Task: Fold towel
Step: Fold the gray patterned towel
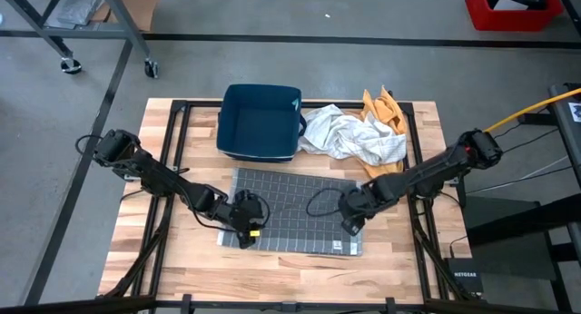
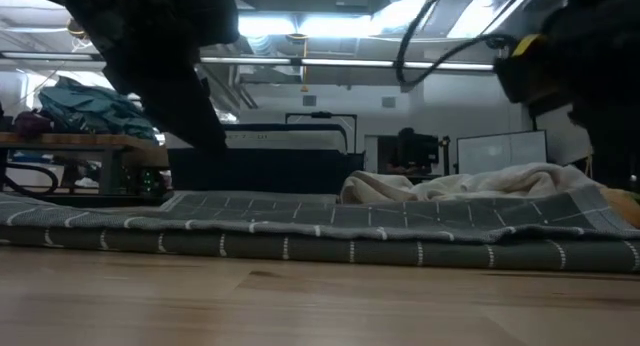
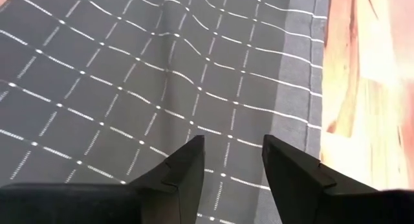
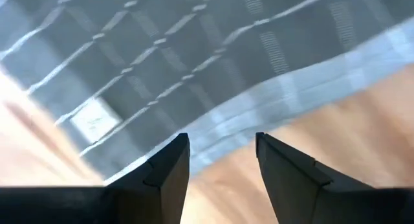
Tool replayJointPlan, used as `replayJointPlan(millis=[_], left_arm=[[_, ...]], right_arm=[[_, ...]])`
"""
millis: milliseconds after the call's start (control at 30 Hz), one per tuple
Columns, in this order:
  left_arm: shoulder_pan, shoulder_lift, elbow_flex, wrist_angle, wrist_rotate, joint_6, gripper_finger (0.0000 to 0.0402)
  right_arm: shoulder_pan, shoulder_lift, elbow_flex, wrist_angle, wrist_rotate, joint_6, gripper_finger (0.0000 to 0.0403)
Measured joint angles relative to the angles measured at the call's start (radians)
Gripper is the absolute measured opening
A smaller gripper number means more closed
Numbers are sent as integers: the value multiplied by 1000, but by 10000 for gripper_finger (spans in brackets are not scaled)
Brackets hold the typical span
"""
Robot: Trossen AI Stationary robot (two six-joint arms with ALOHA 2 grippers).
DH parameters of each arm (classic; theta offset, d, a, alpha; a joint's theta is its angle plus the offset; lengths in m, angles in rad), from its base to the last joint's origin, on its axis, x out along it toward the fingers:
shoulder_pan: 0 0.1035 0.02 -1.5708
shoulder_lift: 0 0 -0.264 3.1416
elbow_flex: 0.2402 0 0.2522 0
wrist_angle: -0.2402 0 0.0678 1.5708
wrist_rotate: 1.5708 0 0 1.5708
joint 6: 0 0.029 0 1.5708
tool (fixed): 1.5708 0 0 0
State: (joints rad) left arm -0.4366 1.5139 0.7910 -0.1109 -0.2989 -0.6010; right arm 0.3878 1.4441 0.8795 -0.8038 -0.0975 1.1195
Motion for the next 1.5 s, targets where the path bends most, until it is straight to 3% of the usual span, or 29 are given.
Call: replayJointPlan(millis=[267,600,800,1067,1200,1367,1500], left_arm=[[1,0,0,-1,0,0,142],[1,0,1,-1,0,0,143],[1,0,1,-4,-4,3,143],[1,0,1,-4,-4,6,143],[1,0,1,-5,-4,6,143],[1,0,1,-5,-4,7,143],[1,0,1,-5,-4,7,143]], right_arm=[[130,0,0,121,0,75,182],[290,15,-6,166,78,577,182],[352,77,-6,317,106,744,182],[373,170,-6,359,111,822,182],[372,177,-6,359,182,822,182],[372,177,-6,354,193,843,181],[372,177,-6,349,193,851,156]])
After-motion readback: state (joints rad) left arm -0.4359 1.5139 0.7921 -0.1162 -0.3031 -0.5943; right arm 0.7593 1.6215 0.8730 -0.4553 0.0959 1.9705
